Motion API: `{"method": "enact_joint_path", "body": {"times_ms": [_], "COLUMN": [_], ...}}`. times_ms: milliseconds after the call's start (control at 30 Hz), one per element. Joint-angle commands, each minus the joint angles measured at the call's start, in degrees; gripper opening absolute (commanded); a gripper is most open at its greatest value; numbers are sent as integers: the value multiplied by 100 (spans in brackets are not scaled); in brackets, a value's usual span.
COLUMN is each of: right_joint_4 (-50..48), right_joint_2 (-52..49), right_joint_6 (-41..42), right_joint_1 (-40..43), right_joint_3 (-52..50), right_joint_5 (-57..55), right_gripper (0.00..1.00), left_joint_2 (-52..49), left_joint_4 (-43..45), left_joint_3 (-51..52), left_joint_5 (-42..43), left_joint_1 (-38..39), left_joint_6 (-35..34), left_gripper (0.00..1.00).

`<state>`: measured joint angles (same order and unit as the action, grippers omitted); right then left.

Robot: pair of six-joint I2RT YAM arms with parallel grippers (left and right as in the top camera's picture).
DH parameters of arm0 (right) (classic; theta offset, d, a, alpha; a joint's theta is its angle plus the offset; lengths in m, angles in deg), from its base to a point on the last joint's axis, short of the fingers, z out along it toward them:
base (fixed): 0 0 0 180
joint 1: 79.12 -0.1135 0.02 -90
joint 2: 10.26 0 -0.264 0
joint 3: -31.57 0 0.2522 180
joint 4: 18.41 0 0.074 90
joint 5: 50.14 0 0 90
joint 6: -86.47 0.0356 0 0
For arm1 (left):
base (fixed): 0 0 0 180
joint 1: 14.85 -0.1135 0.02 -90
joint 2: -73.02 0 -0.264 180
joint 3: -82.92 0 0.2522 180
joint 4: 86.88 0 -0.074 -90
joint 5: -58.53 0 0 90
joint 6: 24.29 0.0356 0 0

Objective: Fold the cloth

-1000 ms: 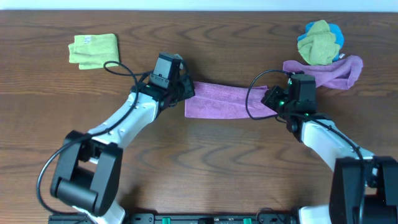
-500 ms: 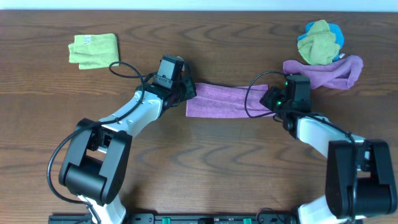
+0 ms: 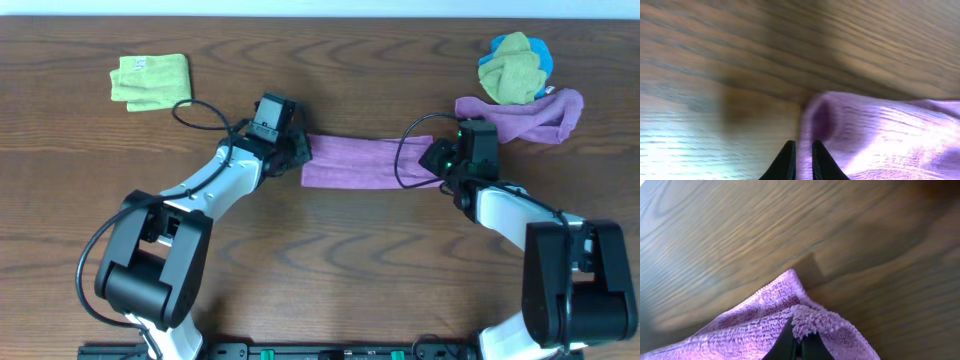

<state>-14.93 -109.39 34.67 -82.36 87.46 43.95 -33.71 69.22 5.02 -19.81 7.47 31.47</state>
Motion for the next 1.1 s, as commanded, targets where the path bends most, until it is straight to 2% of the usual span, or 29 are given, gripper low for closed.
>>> {"method": "enact_joint_path", "body": {"times_ms": [0, 100, 133, 167, 200, 233, 267, 300, 433, 500, 667, 867, 1000, 1067], "right_joint_4": [-2, -17, -24, -24, -35, -63, -92, -114, -57, 109, 514, 1231, 1963, 2387], "right_joint_2": [-63, -63, -63, -63, -61, -61, -57, -48, 87, 240, 743, 1515, 1941, 2151], "right_joint_6": [33, 35, 35, 35, 39, 39, 39, 39, 109, 345, 494, 597, 592, 595], "right_joint_1": [59, 59, 59, 59, 59, 59, 59, 59, 59, 59, 59, 83, 83, 83], "right_joint_3": [20, 20, 20, 20, 20, 20, 20, 20, 22, 22, 22, 22, 22, 22], "right_joint_5": [-387, -387, -382, -365, -328, -234, -116, 9, 348, 433, 498, 494, 492, 494], "right_gripper": [1, 3, 10, 18, 41, 52, 59, 62, 70, 75, 80, 82, 82, 81], "left_joint_2": [-90, -90, -90, -90, -90, -87, -74, -48, 92, 208, 605, 1204, 1333, 1303], "left_joint_4": [-31, -33, -33, -35, -35, -35, -35, -39, -144, -304, -785, -1246, -1202, -1165], "left_joint_3": [-101, -101, -101, -101, -101, -101, -101, -101, -103, -107, -107, -107, -107, -107], "left_joint_5": [-332, -332, -330, -328, -323, -319, -284, -249, -94, 59, 278, 407, 778, 916], "left_joint_1": [-61, -63, -63, -63, -63, -63, -68, -74, -149, -216, -293, -291, -275, -269], "left_joint_6": [146, 184, 195, 195, 195, 195, 199, 212, 236, 238, 254, 251, 247, 131], "left_gripper": [14, 14, 14, 14, 14, 12, 13, 13, 28, 30, 34, 49, 65, 66]}}
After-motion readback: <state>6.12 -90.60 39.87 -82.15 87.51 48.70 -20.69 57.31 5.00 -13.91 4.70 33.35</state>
